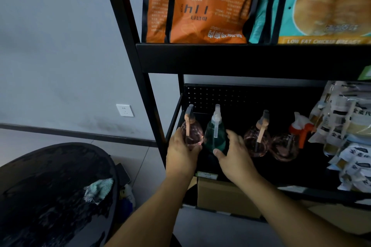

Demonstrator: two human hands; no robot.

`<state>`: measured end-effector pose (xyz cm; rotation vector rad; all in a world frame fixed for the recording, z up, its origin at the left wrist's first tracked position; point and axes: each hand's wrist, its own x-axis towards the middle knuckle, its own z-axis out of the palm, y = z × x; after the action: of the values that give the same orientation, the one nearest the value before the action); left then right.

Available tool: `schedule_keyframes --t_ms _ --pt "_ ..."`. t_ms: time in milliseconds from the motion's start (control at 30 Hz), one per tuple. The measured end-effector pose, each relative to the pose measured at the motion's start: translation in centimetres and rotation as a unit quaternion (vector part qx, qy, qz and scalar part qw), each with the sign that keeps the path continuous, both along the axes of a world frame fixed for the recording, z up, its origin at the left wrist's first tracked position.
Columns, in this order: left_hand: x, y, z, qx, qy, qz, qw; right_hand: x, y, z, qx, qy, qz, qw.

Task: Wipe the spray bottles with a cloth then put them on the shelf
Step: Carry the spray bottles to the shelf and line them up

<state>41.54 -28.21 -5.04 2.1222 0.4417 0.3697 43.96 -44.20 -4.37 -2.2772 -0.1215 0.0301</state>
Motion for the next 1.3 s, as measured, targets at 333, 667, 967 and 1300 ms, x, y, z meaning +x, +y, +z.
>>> schedule_keyframes --t_ms 333,667,967,1300 --pt "-6.1 -1.5 3.3 0.079 -0.004 -0.033 0.996 -5.2 -3.9 2.1 -0.003 -0.014 0.006 1.0" --pt "-9.2 -7.9 3.9 0.209 -0.017 -0.119 0.971 -7.7 -11.0 2.4 -0.03 0.001 -0.048 0.998" --pt "-6.6 -12.7 3.1 0.216 0.01 -0.149 0.965 -6.1 -17.5 2.1 -0.023 0.011 -0.143 0.989" --pt "-1.1 -14.8 0.8 0.182 0.072 -0.134 0.971 -0.9 -20.3 0.6 -0.012 0.022 -0.145 0.989"
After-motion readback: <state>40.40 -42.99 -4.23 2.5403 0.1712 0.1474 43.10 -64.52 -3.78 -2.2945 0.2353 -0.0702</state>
